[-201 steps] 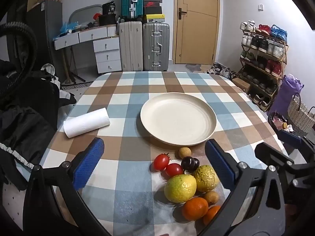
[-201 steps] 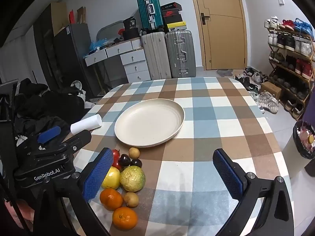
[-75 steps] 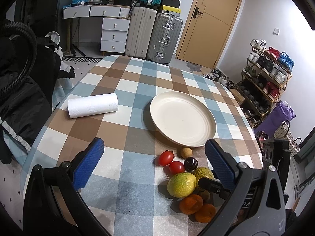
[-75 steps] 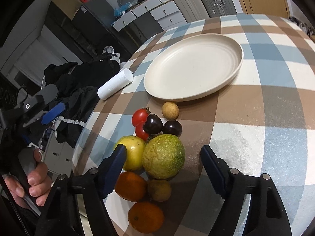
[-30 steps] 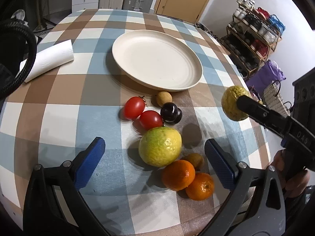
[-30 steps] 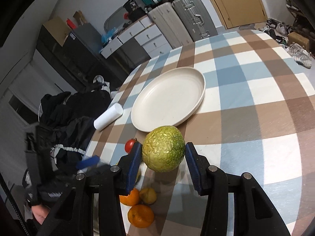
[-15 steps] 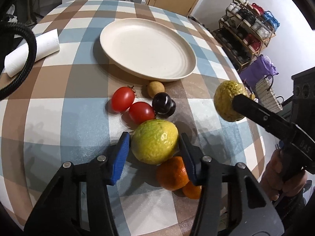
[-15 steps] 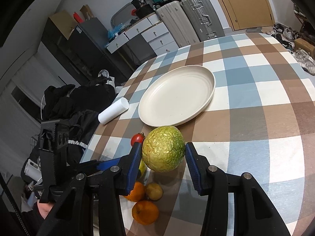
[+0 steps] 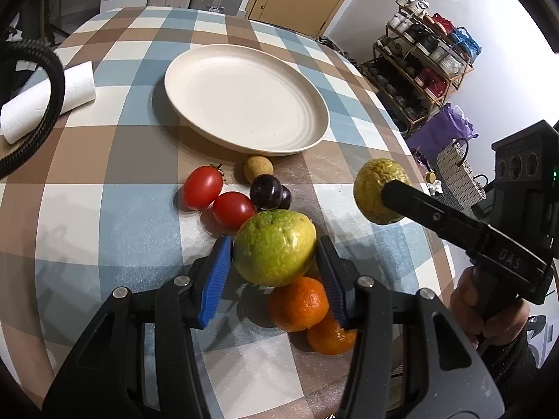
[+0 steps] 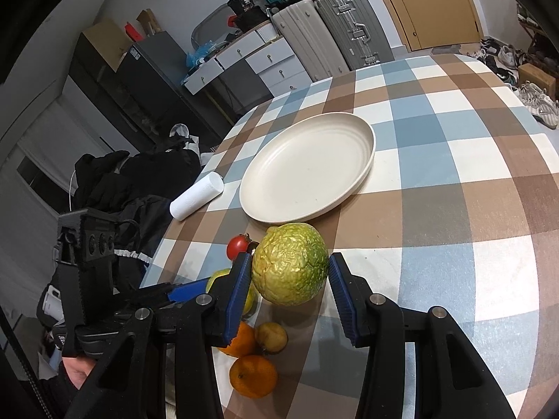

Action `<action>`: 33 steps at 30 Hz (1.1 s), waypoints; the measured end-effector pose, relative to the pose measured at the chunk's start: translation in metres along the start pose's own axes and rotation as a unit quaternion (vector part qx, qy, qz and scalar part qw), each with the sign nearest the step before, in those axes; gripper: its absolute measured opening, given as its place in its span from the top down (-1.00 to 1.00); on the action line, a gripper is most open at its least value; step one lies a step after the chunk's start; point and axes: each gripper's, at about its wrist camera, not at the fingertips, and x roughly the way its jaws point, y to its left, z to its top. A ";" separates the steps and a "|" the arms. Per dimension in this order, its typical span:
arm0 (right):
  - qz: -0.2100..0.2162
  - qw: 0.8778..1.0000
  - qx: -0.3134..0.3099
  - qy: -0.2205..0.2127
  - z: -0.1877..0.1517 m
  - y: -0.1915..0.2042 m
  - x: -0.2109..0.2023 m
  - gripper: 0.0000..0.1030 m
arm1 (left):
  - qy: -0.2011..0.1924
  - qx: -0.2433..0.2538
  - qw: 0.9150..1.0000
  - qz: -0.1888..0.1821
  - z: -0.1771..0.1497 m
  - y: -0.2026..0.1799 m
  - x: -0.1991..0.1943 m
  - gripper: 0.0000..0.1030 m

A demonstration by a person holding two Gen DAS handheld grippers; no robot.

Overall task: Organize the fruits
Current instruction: 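Lift the textured fruit with the right gripper while the left gripper grasps the green-yellow citrus, then carry both fruits onto the white plate and open both grippers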

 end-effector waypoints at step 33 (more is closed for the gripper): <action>0.015 1.000 0.008 -0.024 0.009 -0.002 -0.009 0.10 | -0.053 0.006 0.996 -0.068 0.039 -0.006 -0.054 0.11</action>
